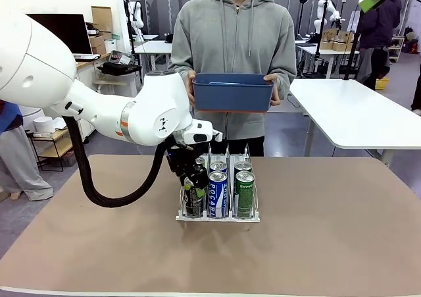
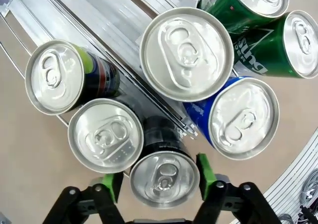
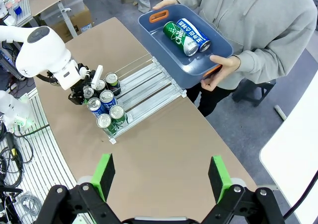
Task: Fill the beverage cans into the dispenser.
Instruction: Place the picked Pepsi coke in the line of the Automatic Can Dispenser with the same cans.
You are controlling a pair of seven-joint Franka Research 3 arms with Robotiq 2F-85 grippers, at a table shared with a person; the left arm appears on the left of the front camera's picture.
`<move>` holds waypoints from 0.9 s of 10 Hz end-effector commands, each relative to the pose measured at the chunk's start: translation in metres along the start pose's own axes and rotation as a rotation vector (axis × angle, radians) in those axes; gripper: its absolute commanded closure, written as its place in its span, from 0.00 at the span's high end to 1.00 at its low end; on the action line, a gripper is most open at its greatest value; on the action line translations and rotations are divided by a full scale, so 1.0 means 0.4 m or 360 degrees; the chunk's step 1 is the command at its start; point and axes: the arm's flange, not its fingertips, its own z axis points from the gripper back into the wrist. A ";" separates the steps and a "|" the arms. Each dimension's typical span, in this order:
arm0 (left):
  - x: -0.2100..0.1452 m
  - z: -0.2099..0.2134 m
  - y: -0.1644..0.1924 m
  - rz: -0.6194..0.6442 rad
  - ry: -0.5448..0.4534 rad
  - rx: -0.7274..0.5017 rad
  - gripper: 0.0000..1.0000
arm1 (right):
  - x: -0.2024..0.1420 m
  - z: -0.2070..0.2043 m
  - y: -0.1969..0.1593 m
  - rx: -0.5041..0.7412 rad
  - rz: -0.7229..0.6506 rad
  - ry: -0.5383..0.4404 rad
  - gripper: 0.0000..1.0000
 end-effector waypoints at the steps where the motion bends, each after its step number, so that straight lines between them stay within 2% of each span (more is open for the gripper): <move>1: -0.027 0.033 -0.011 0.0019 -0.0034 0.0069 0.82 | -0.002 0.001 0.003 0.0009 -0.0019 -0.0002 1.00; 2: -0.037 0.054 -0.018 0.0037 -0.0074 0.0101 1.00 | -0.002 0.001 0.003 0.0009 -0.0019 -0.0002 1.00; 7: -0.086 0.127 -0.070 0.0025 -0.0245 0.0247 1.00 | -0.002 0.001 0.003 0.0009 -0.0019 -0.0002 1.00; 8: -0.057 0.128 -0.043 0.0036 -0.0170 0.0155 1.00 | -0.002 0.001 0.003 0.0009 -0.0019 -0.0002 1.00; 9: -0.057 0.128 -0.043 0.0036 -0.0170 0.0155 1.00 | -0.002 0.001 0.003 0.0009 -0.0019 -0.0002 1.00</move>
